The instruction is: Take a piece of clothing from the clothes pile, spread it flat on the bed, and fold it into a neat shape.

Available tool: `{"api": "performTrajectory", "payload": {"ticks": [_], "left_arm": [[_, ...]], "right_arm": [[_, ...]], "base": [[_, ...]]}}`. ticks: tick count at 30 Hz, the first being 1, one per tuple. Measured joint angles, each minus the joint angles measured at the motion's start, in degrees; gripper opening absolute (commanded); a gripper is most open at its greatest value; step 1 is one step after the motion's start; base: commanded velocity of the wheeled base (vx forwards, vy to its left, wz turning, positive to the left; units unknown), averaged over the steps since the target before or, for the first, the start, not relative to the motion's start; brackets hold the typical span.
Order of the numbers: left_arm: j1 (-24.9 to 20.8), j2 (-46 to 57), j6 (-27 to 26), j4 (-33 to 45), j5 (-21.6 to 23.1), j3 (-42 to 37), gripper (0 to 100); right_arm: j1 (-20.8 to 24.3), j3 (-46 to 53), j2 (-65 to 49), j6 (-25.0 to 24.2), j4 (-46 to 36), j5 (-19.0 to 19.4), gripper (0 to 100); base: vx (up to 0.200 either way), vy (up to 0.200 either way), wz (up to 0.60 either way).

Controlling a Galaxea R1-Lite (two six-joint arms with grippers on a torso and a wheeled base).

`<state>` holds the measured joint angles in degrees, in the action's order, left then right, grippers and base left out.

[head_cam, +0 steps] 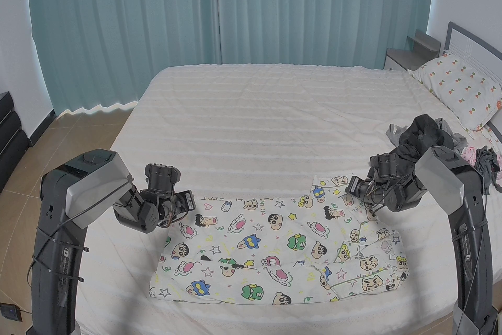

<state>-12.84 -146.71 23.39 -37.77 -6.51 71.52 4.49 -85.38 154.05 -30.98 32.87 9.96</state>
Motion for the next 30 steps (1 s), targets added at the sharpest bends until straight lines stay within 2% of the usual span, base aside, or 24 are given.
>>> {"api": "performTrajectory", "payload": {"ticks": [7, 11, 18, 24, 30], "left_arm": [[-0.06, 1.54, 0.15, -0.02, 0.05, -1.68, 0], [0.13, 2.52, 0.22, 0.0, 0.0, -2.12, 0], [0.28, 3.77, 0.26, -0.44, -0.05, -3.19, 0], [0.39, 5.34, 0.24, -4.22, -0.05, -6.01, 0], [0.44, 7.35, 0.28, -4.84, 0.05, -8.62, 0]], "right_arm": [[-1.18, 3.69, -1.68, -2.41, 4.6, 1.91, 0], [-1.74, 7.61, -3.04, -4.17, 11.58, 4.57, 0], [-2.34, 11.4, -4.5, -4.63, 15.45, 6.66, 0], [-3.52, 15.07, -5.35, -4.63, 22.11, 9.19, 0], [-4.95, 18.93, -6.86, -4.66, 24.83, 13.65, 0]], "base": [[0.0, 0.0, 0.0], [0.0, 0.0, 0.0], [0.0, 0.0, 0.0], [0.0, 0.0, 0.0], [0.0, 0.0, 0.0]]}}
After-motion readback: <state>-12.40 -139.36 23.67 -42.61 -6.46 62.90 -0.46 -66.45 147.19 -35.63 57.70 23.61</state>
